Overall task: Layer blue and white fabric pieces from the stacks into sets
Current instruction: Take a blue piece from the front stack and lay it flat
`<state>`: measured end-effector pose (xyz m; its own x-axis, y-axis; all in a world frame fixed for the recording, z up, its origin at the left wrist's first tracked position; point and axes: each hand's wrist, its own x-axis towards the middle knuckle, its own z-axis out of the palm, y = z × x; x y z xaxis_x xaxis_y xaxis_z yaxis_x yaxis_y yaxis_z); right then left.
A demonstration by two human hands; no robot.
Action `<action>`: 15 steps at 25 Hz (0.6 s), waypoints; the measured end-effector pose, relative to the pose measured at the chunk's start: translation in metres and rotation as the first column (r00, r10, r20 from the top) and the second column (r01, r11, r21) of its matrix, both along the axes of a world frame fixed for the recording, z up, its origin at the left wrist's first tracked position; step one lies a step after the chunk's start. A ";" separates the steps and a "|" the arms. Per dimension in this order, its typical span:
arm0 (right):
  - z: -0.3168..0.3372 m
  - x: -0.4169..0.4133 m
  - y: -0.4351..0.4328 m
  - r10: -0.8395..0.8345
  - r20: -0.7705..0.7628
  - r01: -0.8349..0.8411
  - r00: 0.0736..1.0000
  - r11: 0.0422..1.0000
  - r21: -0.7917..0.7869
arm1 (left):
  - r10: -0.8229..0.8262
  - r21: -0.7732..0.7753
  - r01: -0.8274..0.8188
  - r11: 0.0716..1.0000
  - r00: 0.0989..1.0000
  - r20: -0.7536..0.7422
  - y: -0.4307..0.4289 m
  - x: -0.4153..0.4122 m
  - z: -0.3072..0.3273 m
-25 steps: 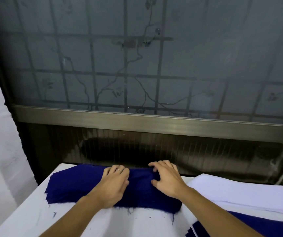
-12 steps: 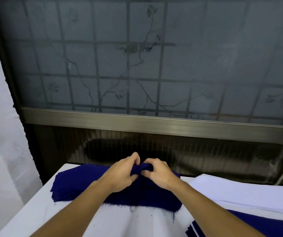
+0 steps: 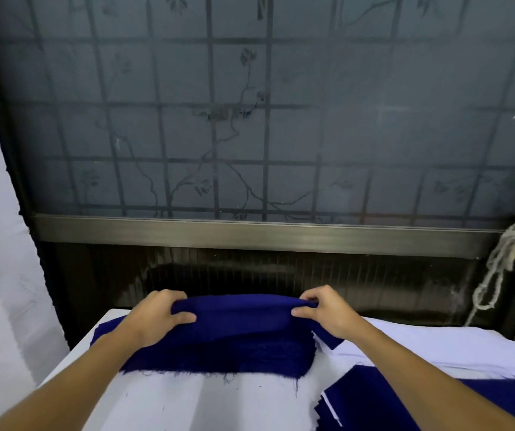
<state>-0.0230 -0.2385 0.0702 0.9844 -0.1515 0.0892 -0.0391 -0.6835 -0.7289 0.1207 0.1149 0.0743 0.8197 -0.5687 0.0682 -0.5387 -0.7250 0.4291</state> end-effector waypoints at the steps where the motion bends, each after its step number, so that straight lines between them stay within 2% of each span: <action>1: 0.003 -0.010 -0.004 -0.014 0.011 0.014 1.000 1.000 0.022 | 0.012 -0.013 -0.012 1.000 1.000 -0.004 0.004 -0.005 0.005; 4: 0.012 -0.040 -0.014 -0.053 0.016 0.051 0.998 0.992 0.114 | 0.057 -0.156 -0.061 0.986 0.998 -0.029 0.012 -0.023 0.019; 7: 0.014 -0.069 -0.021 -0.109 0.026 0.096 0.994 0.951 0.294 | 0.081 -0.313 -0.114 0.943 0.990 -0.117 0.012 -0.046 0.030; 12: 0.014 -0.118 -0.030 -0.140 0.079 0.057 0.987 0.765 0.642 | 0.130 -0.425 -0.190 0.885 0.977 -0.167 0.013 -0.082 0.032; 15: 0.012 -0.144 -0.034 -0.171 0.075 0.058 0.982 0.663 0.746 | 0.140 -0.482 -0.230 0.846 0.966 -0.216 0.011 -0.108 0.032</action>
<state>-0.1668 -0.2729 0.0824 0.9425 -0.3336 0.0200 0.0511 0.0846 -0.9951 0.0127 0.1261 0.1059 0.9307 -0.3314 0.1547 -0.3044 -0.4673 0.8300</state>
